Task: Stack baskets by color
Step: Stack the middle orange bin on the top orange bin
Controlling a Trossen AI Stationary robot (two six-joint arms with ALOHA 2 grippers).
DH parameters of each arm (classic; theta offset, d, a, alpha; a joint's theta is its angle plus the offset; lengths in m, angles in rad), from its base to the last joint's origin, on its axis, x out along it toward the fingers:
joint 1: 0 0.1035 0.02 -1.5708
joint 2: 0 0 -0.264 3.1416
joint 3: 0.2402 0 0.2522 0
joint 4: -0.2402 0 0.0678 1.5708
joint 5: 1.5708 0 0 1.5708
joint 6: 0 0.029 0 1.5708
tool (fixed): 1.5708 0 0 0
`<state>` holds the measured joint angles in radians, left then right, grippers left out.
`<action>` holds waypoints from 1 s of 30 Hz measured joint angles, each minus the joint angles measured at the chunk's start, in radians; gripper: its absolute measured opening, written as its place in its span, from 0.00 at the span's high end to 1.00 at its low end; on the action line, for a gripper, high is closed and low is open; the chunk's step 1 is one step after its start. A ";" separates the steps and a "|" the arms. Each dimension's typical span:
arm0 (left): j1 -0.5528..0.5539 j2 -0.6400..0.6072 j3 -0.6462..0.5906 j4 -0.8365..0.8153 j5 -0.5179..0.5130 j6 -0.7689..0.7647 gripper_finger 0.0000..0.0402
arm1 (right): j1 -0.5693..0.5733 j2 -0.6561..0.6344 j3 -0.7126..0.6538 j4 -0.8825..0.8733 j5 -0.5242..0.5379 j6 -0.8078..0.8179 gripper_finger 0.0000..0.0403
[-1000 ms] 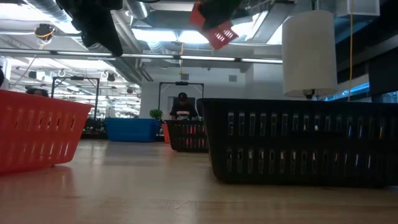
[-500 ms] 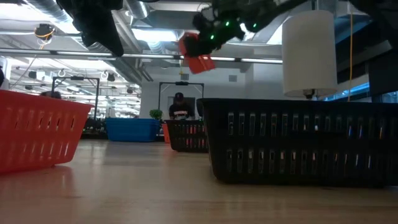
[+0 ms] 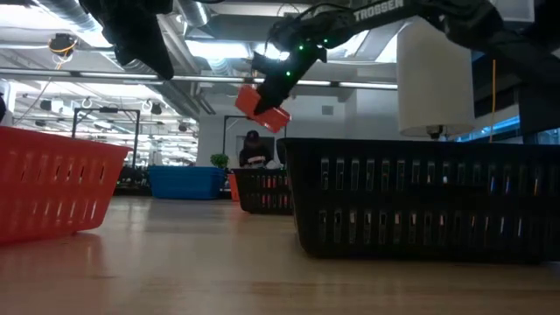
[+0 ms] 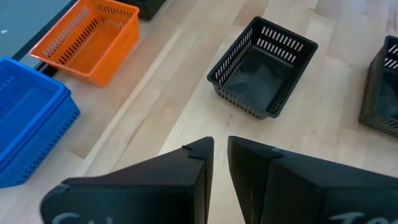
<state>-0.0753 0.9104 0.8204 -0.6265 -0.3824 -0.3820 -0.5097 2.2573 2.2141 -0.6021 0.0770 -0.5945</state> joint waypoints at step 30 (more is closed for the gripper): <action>0.000 0.000 0.000 -0.001 -0.003 0.000 0.90 | 0.057 0.100 0.015 -0.294 -0.045 -0.080 1.00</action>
<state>-0.0750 0.9104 0.8204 -0.6273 -0.3855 -0.3824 -0.4522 2.3577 2.2288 -0.8961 0.0321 -0.6743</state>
